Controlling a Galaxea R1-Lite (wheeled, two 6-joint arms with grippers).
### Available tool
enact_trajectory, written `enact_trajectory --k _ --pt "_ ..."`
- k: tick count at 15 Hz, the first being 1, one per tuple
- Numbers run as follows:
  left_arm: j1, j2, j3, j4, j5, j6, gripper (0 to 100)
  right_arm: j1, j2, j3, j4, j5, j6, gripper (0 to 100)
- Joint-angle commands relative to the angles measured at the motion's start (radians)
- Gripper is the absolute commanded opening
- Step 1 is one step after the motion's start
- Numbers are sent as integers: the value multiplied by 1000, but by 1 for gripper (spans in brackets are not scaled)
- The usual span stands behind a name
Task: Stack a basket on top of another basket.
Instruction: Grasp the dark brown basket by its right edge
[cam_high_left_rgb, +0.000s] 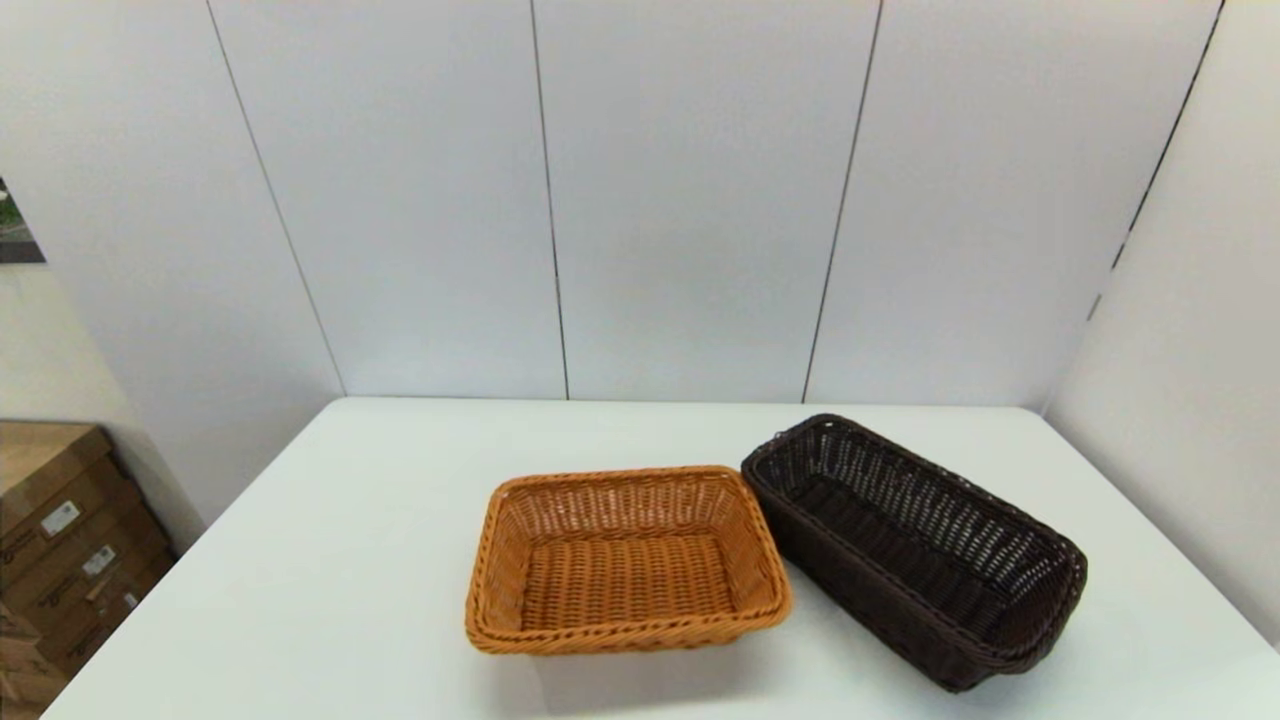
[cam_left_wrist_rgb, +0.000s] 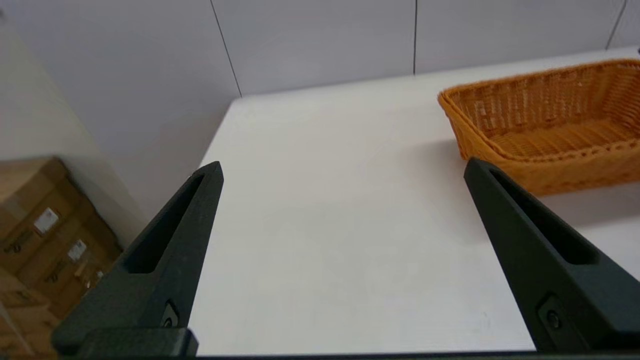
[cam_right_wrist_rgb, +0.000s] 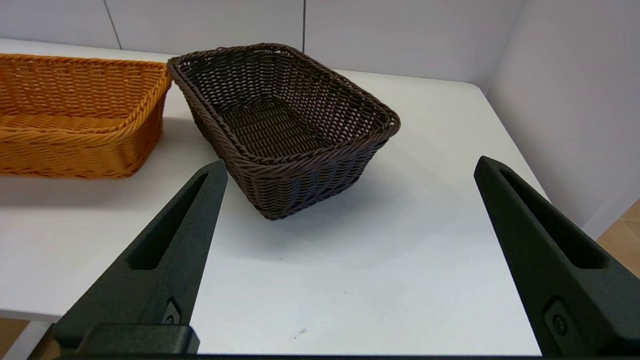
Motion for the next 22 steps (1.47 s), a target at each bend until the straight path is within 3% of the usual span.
enact_trajectory --k 1,22 --pt "-1 1 61 -45 -2 -1 100 0 1 0 1 0 -1 100" --pt "1 1 62 -50 0 -21 100 -1 1 0 1 0 -7 100"
